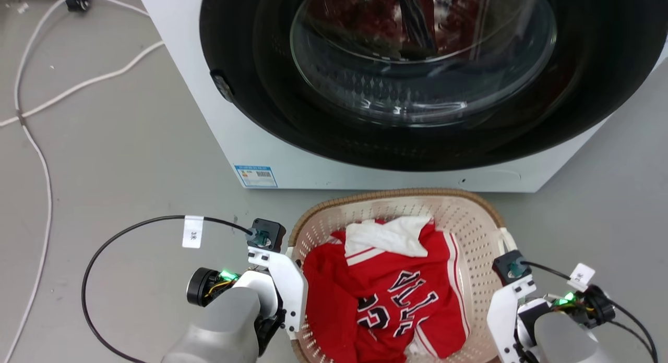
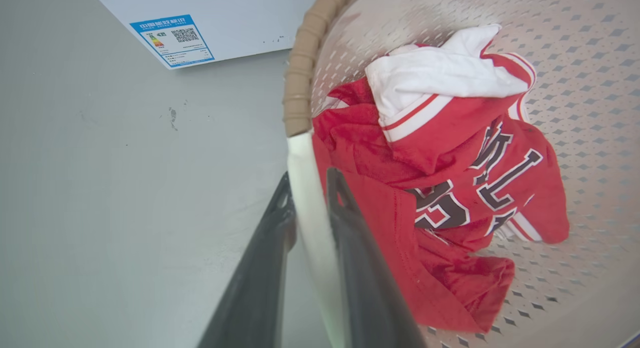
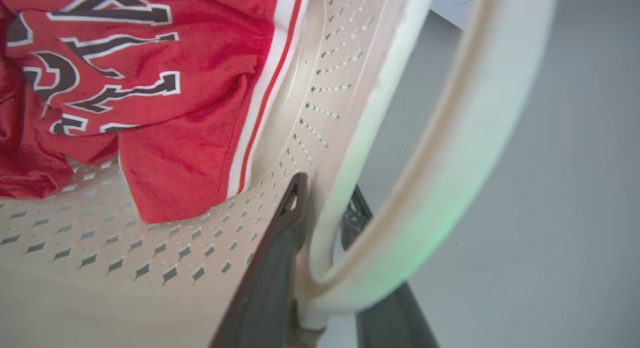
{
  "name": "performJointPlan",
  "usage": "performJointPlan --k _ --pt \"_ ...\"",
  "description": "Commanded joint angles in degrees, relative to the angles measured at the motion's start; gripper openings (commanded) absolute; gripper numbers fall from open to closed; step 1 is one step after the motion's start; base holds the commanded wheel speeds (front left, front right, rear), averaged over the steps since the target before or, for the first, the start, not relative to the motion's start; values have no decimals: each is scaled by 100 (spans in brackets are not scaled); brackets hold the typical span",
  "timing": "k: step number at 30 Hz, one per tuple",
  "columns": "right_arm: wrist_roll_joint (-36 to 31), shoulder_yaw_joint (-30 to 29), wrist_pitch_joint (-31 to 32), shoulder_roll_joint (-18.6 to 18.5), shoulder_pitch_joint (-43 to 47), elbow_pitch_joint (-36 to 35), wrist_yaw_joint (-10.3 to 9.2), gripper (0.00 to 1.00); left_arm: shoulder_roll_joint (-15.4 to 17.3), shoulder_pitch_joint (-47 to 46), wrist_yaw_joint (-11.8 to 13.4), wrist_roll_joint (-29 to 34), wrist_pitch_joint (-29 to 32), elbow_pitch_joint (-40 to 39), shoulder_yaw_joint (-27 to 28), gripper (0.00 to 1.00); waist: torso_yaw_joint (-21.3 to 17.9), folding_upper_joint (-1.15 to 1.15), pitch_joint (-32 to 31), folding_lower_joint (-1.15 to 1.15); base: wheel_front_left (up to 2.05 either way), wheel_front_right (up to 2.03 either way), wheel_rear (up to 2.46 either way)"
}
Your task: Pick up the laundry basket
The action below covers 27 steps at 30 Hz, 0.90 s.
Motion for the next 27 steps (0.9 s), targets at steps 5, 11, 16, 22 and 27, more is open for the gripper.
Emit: performJointPlan --k 5,11,16,22,27 --pt "578 703 382 -3 143 14 -16 0 -3 -252 -90 40 368 24 -117 0 61 0 -304 1 0 0 0" --pt "1200 1351 644 -4 184 19 -15 0 81 -403 -116 39 679 70 -183 0 68 0 -513 1 0 0 0" --pt "1720 1872 878 -9 237 24 -15 0 142 -447 -124 16 878 93 -220 0 46 0 -697 1 0 0 0" --pt "2358 2487 1116 -9 309 29 -13 0 169 -338 -134 -41 1091 110 -249 0 7 0 -957 1 0 0 0" --pt "2818 2954 1265 -8 368 30 -13 0 161 -272 -144 -90 1227 114 -279 0 -24 0 -1130 1 0 0 0"
